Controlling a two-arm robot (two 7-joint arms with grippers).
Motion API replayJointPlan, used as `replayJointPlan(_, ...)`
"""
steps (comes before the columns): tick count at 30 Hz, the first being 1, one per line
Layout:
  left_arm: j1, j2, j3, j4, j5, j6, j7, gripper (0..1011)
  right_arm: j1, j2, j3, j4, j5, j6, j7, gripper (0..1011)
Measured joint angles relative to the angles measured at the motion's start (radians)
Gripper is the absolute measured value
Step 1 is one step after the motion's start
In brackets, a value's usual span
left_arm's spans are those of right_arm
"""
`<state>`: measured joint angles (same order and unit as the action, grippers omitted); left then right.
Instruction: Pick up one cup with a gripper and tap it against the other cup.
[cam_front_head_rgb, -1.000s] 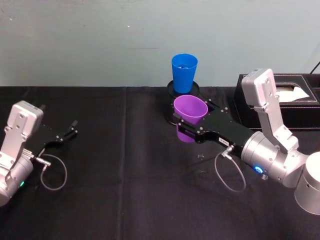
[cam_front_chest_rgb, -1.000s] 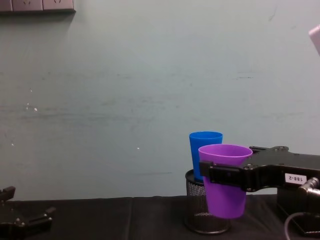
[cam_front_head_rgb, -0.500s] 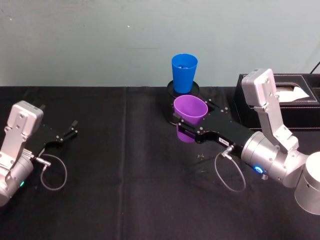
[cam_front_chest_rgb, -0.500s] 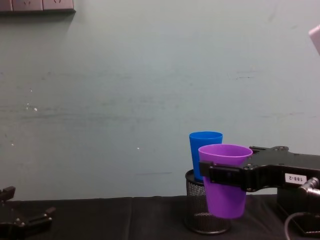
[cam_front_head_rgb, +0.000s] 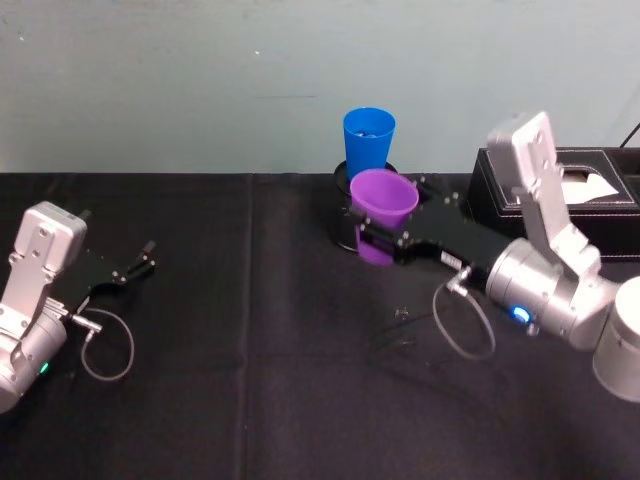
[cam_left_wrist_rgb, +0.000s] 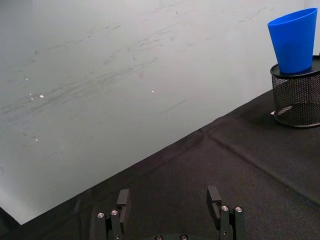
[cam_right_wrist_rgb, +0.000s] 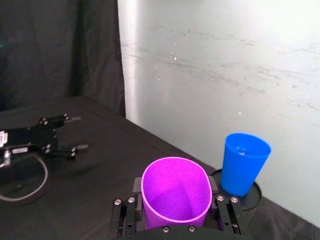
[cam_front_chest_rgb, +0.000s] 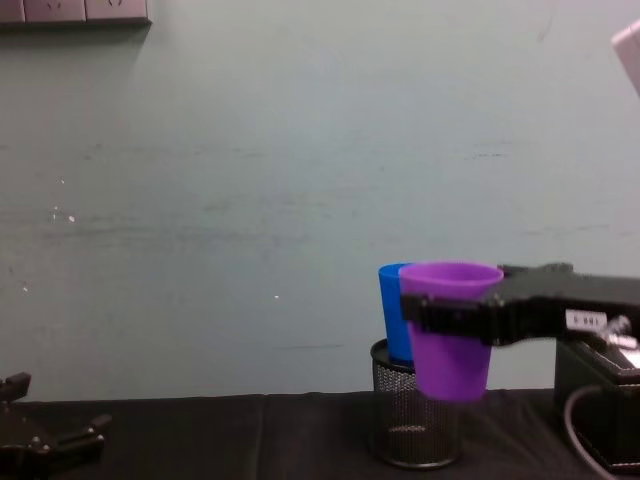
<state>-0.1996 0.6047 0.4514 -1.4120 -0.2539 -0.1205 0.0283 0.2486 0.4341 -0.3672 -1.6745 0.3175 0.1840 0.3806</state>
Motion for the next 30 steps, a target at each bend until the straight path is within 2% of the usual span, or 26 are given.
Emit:
replayJointPlan(7, 0.0, 0.0, 0.0, 0.0, 0.0, 0.0, 0.0, 1000, 0.09, -0.03, 0.003, 0.095, 0.041, 0.023, 0.028, 721)
replayJointPlan(16, 0.0, 0.0, 0.0, 0.0, 0.0, 0.0, 0.0, 1000, 0.166, -0.065, -0.011, 0.203, 0.093, 0.041, 0.044, 721)
replayJointPlan(30, 0.0, 0.0, 0.0, 0.0, 0.0, 0.0, 0.0, 1000, 0.234, -0.085, -0.054, 0.292, 0.094, 0.04, 0.039, 720)
